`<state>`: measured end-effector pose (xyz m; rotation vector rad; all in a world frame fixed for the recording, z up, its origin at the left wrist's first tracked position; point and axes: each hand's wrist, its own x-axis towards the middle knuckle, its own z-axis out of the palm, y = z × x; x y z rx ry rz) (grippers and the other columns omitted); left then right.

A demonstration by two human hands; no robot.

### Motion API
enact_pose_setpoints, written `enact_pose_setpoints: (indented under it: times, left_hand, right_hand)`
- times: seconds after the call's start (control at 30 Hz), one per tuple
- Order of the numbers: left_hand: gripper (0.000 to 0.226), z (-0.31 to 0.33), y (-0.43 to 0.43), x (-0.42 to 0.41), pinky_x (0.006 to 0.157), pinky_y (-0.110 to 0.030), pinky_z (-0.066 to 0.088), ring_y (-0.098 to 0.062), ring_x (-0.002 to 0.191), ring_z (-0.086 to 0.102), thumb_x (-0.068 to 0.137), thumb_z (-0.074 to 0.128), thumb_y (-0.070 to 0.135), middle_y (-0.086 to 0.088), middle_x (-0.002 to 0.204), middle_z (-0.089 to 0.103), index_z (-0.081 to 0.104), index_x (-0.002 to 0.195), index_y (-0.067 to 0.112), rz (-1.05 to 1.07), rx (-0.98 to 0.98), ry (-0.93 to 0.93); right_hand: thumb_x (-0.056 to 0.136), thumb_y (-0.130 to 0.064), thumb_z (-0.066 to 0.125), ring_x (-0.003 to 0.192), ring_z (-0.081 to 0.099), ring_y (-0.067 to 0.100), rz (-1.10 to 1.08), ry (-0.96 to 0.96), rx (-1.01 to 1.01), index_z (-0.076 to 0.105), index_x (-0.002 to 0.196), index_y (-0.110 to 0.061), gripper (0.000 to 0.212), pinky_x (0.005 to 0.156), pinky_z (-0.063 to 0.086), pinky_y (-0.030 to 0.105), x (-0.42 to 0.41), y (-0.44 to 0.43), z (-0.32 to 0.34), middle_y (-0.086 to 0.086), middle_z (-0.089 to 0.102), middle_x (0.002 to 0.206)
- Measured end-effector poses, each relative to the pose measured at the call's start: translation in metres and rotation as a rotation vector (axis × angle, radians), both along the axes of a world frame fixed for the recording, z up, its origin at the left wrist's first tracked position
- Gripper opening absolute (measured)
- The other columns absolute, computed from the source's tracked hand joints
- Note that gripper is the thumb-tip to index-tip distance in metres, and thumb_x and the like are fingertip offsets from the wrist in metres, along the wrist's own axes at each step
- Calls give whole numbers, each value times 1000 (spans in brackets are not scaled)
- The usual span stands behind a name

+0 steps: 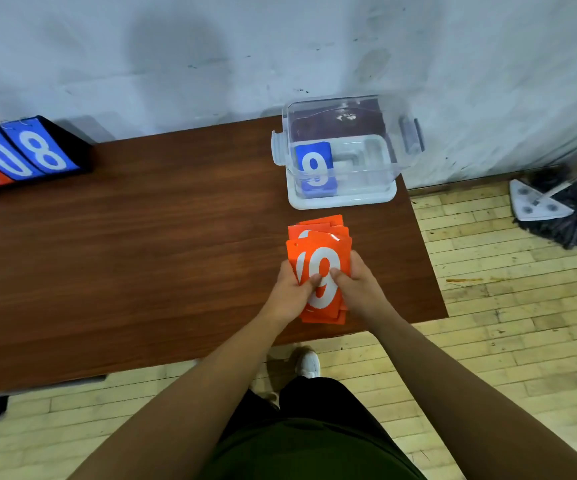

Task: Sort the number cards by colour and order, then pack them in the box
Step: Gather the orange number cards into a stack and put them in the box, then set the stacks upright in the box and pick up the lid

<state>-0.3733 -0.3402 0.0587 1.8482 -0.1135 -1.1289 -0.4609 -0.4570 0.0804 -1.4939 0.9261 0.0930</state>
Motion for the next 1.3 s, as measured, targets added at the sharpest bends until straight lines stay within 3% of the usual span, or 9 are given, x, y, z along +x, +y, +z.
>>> enact_pose_setpoints:
  times: [0.2, 0.4, 0.5, 0.67, 0.8, 0.97, 1.1, 1.2, 1.3]
  left_hand:
    - [56, -21, 4, 1, 101, -44, 49, -22, 116, 59, 93, 58, 45, -2, 137, 55, 37, 141, 25, 96, 17, 135]
    - [68, -13, 30, 57, 95, -30, 49, -15, 113, 55, 80, 78, 31, 4, 127, 53, 44, 138, 21, 119, -3, -136]
    - [42, -17, 53, 80, 79, -27, 52, -17, 98, 63, 80, 78, 29, -1, 110, 66, 59, 116, 21, 12, 15, -122]
    - [18, -35, 91, 100, 91, -43, 54, -23, 97, 64, 86, 72, 16, -10, 107, 69, 63, 101, 19, 494, -113, -43]
    - [32, -47, 109, 105, 96, -48, 53, -22, 108, 65, 85, 72, 30, -5, 118, 67, 59, 114, 24, 504, -140, 39]
    - [26, -55, 132, 126, 102, -44, 47, -16, 111, 60, 87, 72, 23, -3, 118, 63, 59, 106, 35, 292, 21, -308]
    - [58, -53, 150, 143, 104, -32, 42, -8, 121, 49, 83, 75, 37, 8, 134, 49, 41, 129, 46, 69, -51, -92]
    - [46, -60, 153, 148, 106, -35, 43, -11, 122, 49, 85, 67, 48, 5, 131, 48, 45, 125, 40, 34, -50, -78]
    - [26, -54, 147, 155, 88, -16, 45, -8, 111, 54, 97, 51, 42, 5, 120, 55, 51, 121, 30, 156, -53, -40]
  right_hand:
    - [99, -37, 51, 116, 56, 20, 77, 30, 30, 36, 142, -24, 48, 90, 51, 37, 8, 3, -7, -2, 53, 133]
    - [97, -20, 57, 109, 63, 23, 379, 76, 141, 46, 134, -20, 39, 93, 54, 41, 30, -5, -14, 5, 62, 125]
    - [94, -16, 62, 105, 65, 22, 457, 78, 182, 49, 130, -17, 39, 85, 55, 32, 50, 8, -15, 5, 64, 121]
    - [81, -14, 76, 95, 69, 22, 208, 7, 192, 61, 109, -20, 32, 84, 58, 35, 74, 30, -33, 12, 69, 113]
    - [87, -16, 69, 99, 62, 12, 276, 53, -51, 56, 121, -20, 36, 81, 53, 24, 84, 49, -38, -5, 62, 112]
    - [93, -13, 59, 94, 58, 6, 315, -32, -458, 57, 106, -24, 18, 84, 51, 22, 112, 70, -41, -8, 61, 104]
    - [94, -11, 55, 94, 58, 11, 407, 16, -557, 56, 106, -21, 16, 84, 51, 27, 127, 87, -62, -4, 57, 106]
    - [92, -5, 52, 98, 54, 15, 407, 60, -615, 54, 108, -18, 21, 86, 49, 29, 129, 99, -78, -2, 53, 108]
    - [88, -2, 54, 97, 51, 12, 383, 3, -670, 55, 105, -17, 22, 86, 48, 26, 133, 107, -82, -5, 49, 108]
